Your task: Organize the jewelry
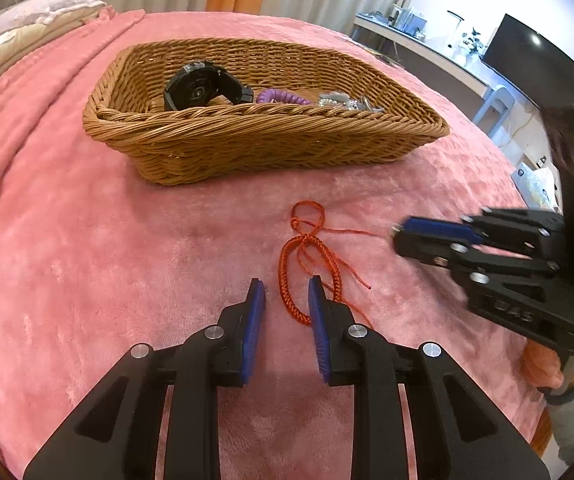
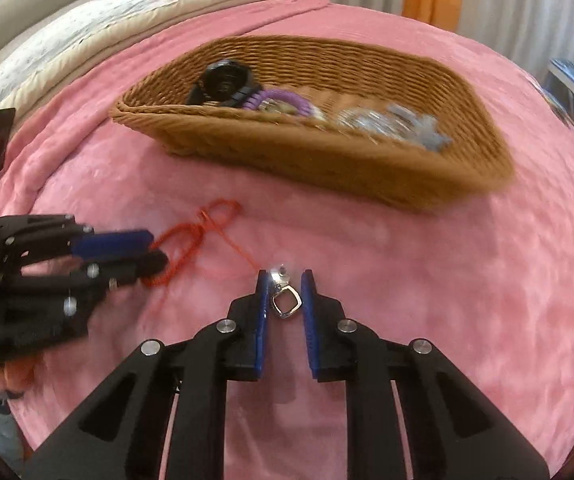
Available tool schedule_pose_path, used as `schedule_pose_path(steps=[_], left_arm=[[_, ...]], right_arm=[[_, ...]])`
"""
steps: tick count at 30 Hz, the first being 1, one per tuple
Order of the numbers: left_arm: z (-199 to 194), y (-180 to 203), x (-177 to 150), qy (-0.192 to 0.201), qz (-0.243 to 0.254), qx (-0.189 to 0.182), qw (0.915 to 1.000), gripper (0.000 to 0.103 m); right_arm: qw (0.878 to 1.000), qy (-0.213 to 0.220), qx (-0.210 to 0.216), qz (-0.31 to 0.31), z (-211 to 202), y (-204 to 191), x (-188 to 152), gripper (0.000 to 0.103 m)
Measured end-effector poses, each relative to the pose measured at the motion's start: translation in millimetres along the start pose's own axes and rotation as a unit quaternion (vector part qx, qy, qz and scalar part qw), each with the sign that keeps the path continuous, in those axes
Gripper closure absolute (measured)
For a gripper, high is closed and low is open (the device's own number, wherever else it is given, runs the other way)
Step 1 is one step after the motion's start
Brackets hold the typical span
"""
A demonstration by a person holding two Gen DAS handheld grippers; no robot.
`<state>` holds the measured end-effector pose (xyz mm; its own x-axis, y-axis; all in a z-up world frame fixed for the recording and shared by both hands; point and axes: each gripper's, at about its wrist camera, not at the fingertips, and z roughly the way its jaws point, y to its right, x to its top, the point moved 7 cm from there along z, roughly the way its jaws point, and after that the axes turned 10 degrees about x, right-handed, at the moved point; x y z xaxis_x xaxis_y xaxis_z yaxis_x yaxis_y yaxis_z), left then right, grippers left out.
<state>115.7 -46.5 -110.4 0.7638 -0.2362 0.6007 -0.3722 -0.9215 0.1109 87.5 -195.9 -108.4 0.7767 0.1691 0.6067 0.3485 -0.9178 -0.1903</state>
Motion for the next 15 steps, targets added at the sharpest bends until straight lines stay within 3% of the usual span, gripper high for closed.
schedule_pose_path(steps=[4, 7, 9, 11, 13, 15], left_arm=[[1.9, 9.3, 2.3, 0.0, 0.013, 0.003, 0.9999, 0.055], [2.7, 18.5, 0.6, 0.009, 0.047, 0.047, 0.9977, 0.054], [0.7, 22.9, -0.5, 0.017, 0.062, 0.059, 0.9962, 0.069], [-2.4, 21.8, 0.4, 0.022, 0.06, 0.057, 0.9963, 0.099], [-4.3, 15.6, 0.4, 0.019, 0.048, 0.053, 0.9973, 0.1], [-8.3, 9.2, -1.5, 0.016, 0.037, 0.045, 0.9982, 0.1]], right_arm=[[1.0, 0.005, -0.014, 0.016, -12.3, 7.3, -18.7, 0.089], [1.0, 0.011, -0.012, 0.017, -16.5, 2.0, -25.6, 0.089], [1.0, 0.017, -0.005, 0.018, -21.8, 2.5, -31.7, 0.088], [1.0, 0.021, -0.001, 0.019, -26.4, 4.5, -36.1, 0.086], [0.999, 0.023, 0.007, 0.023, -30.4, 5.3, -39.8, 0.081], [0.999, 0.026, 0.007, 0.022, -34.5, 5.9, -41.7, 0.068]])
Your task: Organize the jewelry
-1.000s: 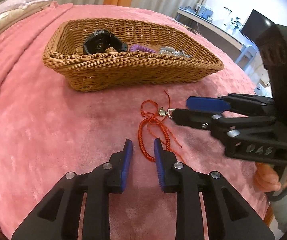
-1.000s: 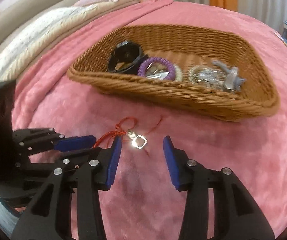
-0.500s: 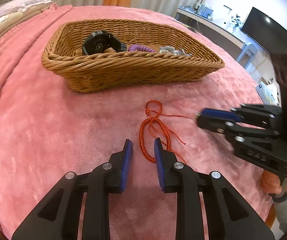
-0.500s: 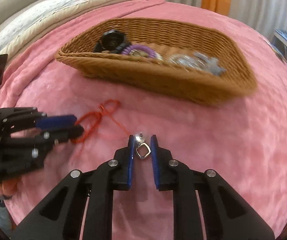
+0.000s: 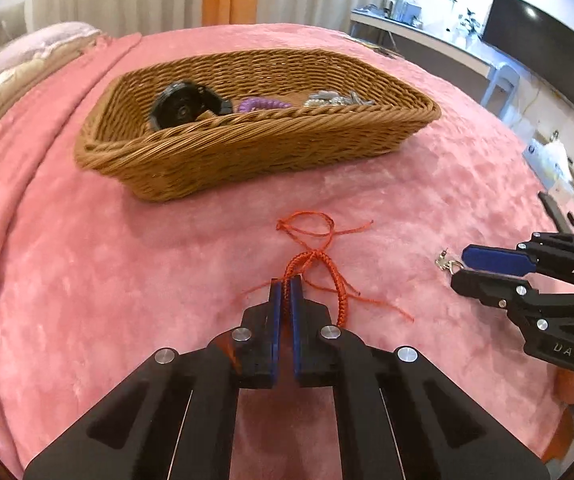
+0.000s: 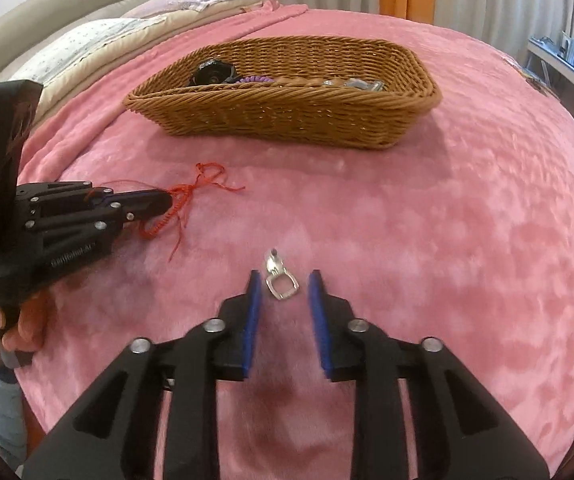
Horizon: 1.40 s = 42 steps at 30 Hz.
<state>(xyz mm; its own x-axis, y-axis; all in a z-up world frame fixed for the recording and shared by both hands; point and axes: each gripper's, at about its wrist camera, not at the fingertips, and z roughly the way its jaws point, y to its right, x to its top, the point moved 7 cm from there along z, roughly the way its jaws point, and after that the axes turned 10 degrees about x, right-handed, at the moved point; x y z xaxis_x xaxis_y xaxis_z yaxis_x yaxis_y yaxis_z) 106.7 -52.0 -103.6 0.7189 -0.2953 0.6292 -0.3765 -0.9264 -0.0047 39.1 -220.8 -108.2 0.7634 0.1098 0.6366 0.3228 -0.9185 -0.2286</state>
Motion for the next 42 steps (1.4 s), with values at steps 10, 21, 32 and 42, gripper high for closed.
schedule_pose_path(steps=[10, 21, 32, 42], left_arm=[[-22.2, -14.6, -26.9, -0.017, -0.017, -0.017, 0.9996, 0.086], [-10.3, -6.9, -21.8, -0.029, -0.024, -0.019, 0.9991, 0.039], [-21.6, 6.9, -23.6, 0.008, 0.022, 0.021, 0.9995, 0.096], [-98.9, 5.1, 25.1, 0.124, -0.003, -0.018, 0.9921, 0.096]], right_arm=[[0.999, -0.001, -0.025, -0.036, 8.9, -13.7, -0.6, 0.062], [0.998, 0.001, -0.024, -0.053, 11.0, -19.3, -2.5, 0.077], [0.998, 0.019, -0.001, -0.06, -5.6, -31.2, -1.9, 0.09], [0.991, 0.111, 0.007, -0.072, -79.7, -42.4, 49.5, 0.09]])
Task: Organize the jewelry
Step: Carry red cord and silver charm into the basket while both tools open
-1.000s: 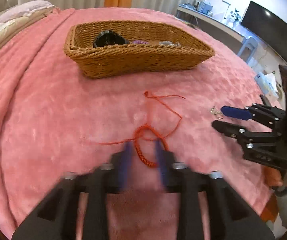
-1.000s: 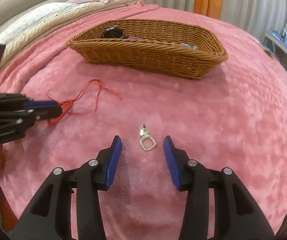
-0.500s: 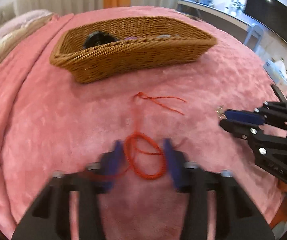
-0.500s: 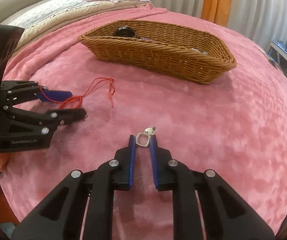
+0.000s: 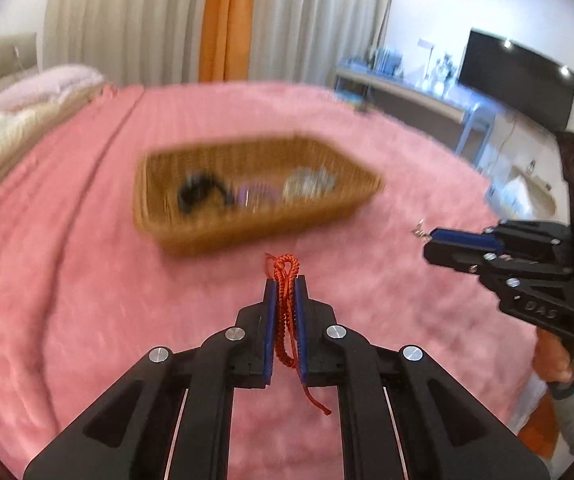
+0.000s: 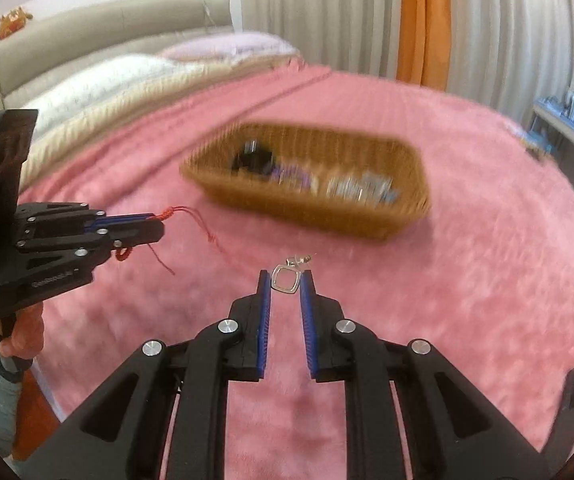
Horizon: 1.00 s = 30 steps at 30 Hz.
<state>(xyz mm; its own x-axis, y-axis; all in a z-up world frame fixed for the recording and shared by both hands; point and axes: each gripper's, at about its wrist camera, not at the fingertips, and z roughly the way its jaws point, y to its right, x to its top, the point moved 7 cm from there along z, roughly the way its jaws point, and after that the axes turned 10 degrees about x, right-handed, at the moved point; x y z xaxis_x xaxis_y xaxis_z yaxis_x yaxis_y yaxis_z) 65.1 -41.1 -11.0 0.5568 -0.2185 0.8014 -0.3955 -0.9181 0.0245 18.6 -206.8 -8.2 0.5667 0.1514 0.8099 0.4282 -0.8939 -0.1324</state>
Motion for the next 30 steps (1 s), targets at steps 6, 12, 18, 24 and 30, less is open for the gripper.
schedule_pose_path(steps=[6, 12, 18, 24, 30], left_arm=[[-18.3, 2.0, 75.8, 0.072, 0.001, 0.013, 0.9974, 0.096], [15.7, -3.7, 125.1, 0.092, -0.018, 0.001, 0.9956, 0.096], [91.1, -10.7, 134.8, 0.047, -0.034, 0.009, 0.9983, 0.096], [145.6, -19.7, 114.8, -0.01, -0.044, 0.013, 0.9989, 0.096], [156.1, -27.6, 105.4, -0.032, -0.055, 0.007, 0.998, 0.075]], right_arm=[[0.999, 0.054, -0.006, -0.001, -7.5, 15.9, 64.9, 0.09], [0.998, 0.049, -0.007, 0.029, 41.2, 54.1, 111.9, 0.09], [0.996, -0.012, -0.003, 0.088, 120.6, 101.5, 114.9, 0.09], [0.993, -0.063, -0.008, 0.103, 163.1, 113.2, 97.3, 0.09], [0.99, -0.064, 0.001, 0.122, 166.5, 117.5, 91.0, 0.089]])
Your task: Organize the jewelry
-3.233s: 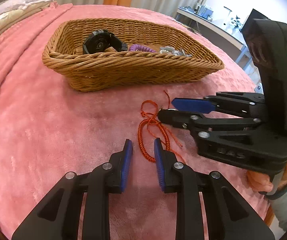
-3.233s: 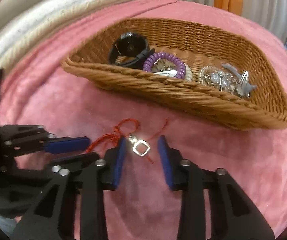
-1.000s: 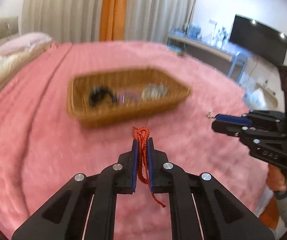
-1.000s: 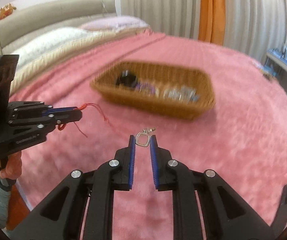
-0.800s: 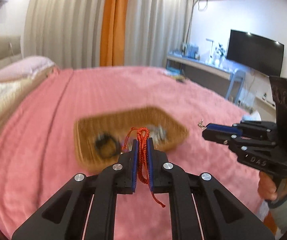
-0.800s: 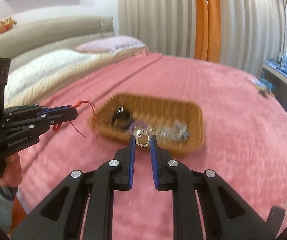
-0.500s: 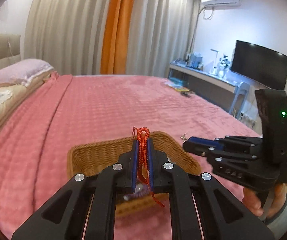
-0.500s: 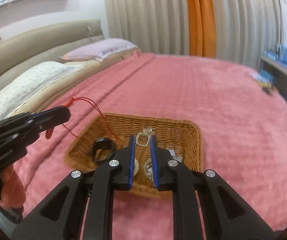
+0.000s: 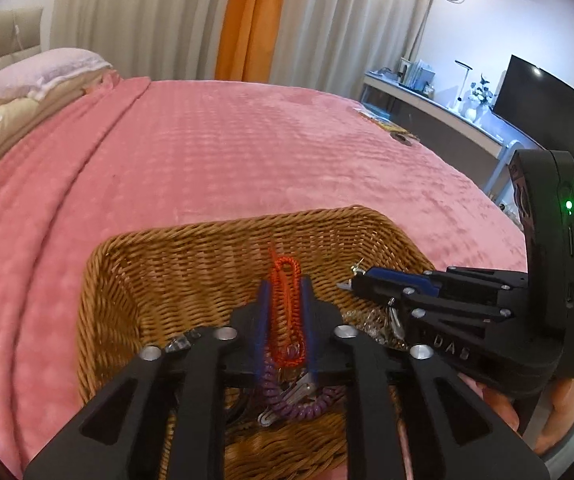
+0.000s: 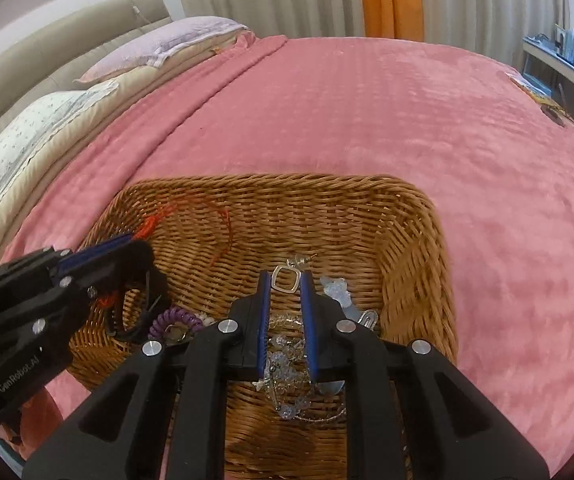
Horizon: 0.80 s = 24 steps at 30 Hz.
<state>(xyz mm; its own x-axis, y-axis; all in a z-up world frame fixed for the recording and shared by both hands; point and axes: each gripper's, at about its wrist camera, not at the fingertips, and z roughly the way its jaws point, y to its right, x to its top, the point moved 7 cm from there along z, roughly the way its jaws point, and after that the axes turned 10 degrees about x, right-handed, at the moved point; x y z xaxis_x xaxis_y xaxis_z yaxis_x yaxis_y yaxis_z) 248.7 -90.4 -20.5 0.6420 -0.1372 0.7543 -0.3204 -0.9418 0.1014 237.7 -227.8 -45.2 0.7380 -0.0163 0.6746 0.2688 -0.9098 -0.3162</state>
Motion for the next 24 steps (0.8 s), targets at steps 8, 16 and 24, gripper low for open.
schedule_pose_path(steps=[8, 16, 24], left_arm=[[-57.2, -13.0, 5.4, 0.048, -0.025, -0.001, 0.9985, 0.037], [-170.6, -13.4, -7.0, 0.154, -0.028, 0.048, 0.9865, 0.008], [-227.9, -7.4, -62.0, 0.216, -0.022, 0.136, 0.9666, 0.008]], right_arm=[[0.999, 0.038, 0.003, 0.002, -48.2, -7.0, 0.6, 0.061], [0.989, 0.139, -0.014, -0.05, -149.0, -58.6, -30.2, 0.037], [0.971, 0.212, -0.063, -0.089, -182.7, -86.3, -101.2, 0.023]])
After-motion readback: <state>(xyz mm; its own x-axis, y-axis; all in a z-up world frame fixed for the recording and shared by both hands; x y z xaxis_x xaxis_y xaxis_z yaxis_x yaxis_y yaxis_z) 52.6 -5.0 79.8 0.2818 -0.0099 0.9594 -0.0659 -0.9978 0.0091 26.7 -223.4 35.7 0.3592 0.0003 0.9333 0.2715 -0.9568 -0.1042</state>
